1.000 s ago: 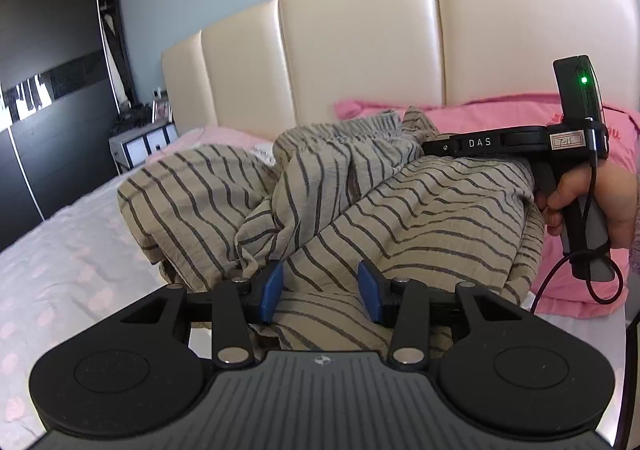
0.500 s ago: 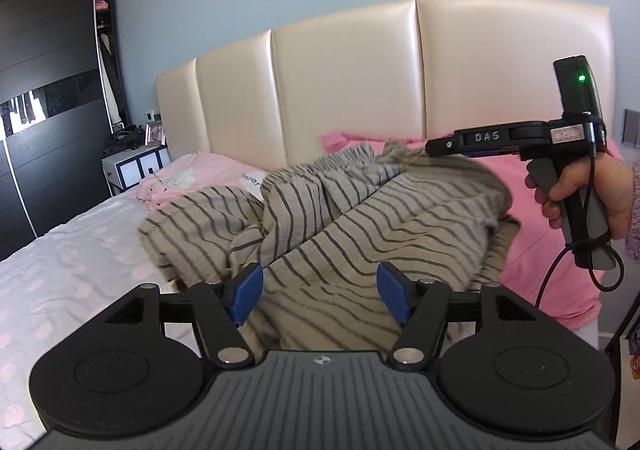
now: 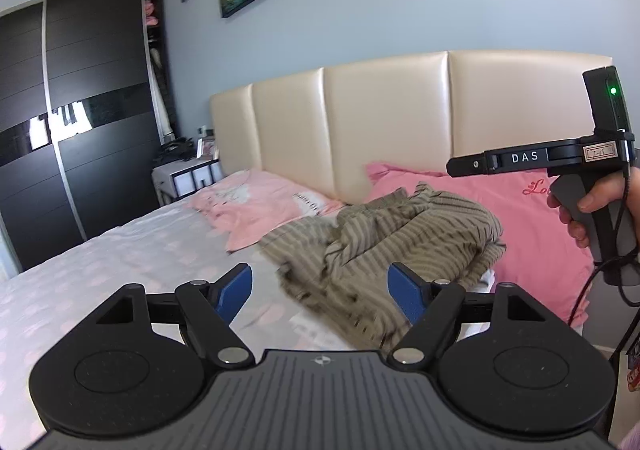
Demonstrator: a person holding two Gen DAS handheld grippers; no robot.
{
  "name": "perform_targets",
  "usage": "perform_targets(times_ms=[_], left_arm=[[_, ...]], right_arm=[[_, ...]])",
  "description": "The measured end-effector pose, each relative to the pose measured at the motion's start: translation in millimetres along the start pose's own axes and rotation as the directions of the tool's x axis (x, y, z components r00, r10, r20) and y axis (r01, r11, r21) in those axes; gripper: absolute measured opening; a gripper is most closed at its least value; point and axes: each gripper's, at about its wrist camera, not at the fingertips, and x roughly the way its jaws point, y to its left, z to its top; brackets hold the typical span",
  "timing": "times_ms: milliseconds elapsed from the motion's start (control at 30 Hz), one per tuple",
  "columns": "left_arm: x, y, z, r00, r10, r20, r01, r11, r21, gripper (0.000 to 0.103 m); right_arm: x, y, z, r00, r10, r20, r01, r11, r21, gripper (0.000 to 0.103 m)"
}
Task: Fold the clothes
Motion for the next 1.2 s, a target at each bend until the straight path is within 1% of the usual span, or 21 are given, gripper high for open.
perform_targets(times_ms=[33,133,167,233,333,400,500,600,700,767,833,900,1033,1133,1200], left_arm=[[-8.5,2.6,-1.4,1.0,0.011,-0.007,-0.011,1.0,-0.006,0.074],[-32.6,12.7,-9.5,0.999,0.033,-0.027,-0.034,0.999,-0.035,0.075],[-41.0,16.9,-13.4,0.999,0.038,-0.033,-0.04,0.998,-0.045,0.075],[-55.3,23.6,-22.1,0.998,0.054,-0.045,-0.056,0.997,-0.06,0.077],[-72.8,32.9,-38.6,0.993,0.095,-0.071,-0.1,0.992,-0.075,0.079],[-82.8,41.3,-51.0,0.988,0.123,-0.09,-0.131,0.987,-0.093,0.079],[-96.0,53.9,-70.8,0.982,0.145,-0.122,-0.16,0.979,-0.125,0.079],[-108.8,67.6,-88.8,0.974,0.168,-0.154,-0.193,0.967,-0.164,0.079],[-124.1,79.1,-106.4,0.969,0.186,-0.164,-0.218,0.954,-0.207,0.079],[-134.7,85.1,-118.1,0.963,0.205,-0.173,-0.242,0.942,-0.231,0.079],[-145.3,89.6,-129.1,0.956,0.234,-0.177,-0.273,0.93,-0.245,0.079],[-156.5,90.5,-141.0,0.945,0.276,-0.173,-0.313,0.917,-0.248,0.08],[-176.5,89.7,-168.9,0.922,0.351,-0.164,-0.384,0.882,-0.273,0.08],[-189.2,91.8,-193.9,0.899,0.402,-0.174,-0.438,0.845,-0.308,0.08],[-196.5,90.2,-211.1,0.878,0.444,-0.178,-0.478,0.813,-0.332,0.08]], right_arm=[[-4.4,9.9,-0.7,1.0,-0.012,-0.024,0.011,1.0,-0.009,0.099],[-15.9,36.7,-6.9,0.992,-0.085,-0.095,0.081,0.996,-0.039,0.1],[-20.1,45.8,-10.3,0.989,-0.105,-0.108,0.098,0.993,-0.067,0.1],[-30.3,63.3,-20.5,0.988,-0.117,-0.104,0.104,0.986,-0.128,0.1],[-44.5,85.0,-38.4,0.983,-0.13,-0.126,0.105,0.977,-0.186,0.1],[-55.2,98.7,-54.1,0.982,-0.123,-0.14,0.092,0.974,-0.205,0.1],[-71.4,118.4,-78.3,0.982,-0.114,-0.151,0.076,0.969,-0.235,0.1],[-81.5,137.2,-102.3,0.975,-0.147,-0.169,0.098,0.959,-0.266,0.1],[-89.2,150.0,-125.4,0.975,-0.116,-0.188,0.068,0.968,-0.243,0.1],[-96.1,156.4,-142.5,0.978,-0.082,-0.19,0.047,0.982,-0.182,0.1],[-98.2,163.7,-158.2,0.976,-0.066,-0.207,0.04,0.991,-0.13,0.1],[-98.8,176.5,-172.2,0.973,-0.083,-0.217,0.056,0.99,-0.13,0.1],[-108.7,208.7,-193.8,0.976,-0.06,-0.211,0.031,0.99,-0.137,0.1],[-117.0,235.3,-208.0,0.981,-0.01,-0.195,-0.015,0.992,-0.127,0.1],[-124.8,254.6,-217.9,0.983,0.027,-0.181,-0.052,0.989,-0.139,0.1]])
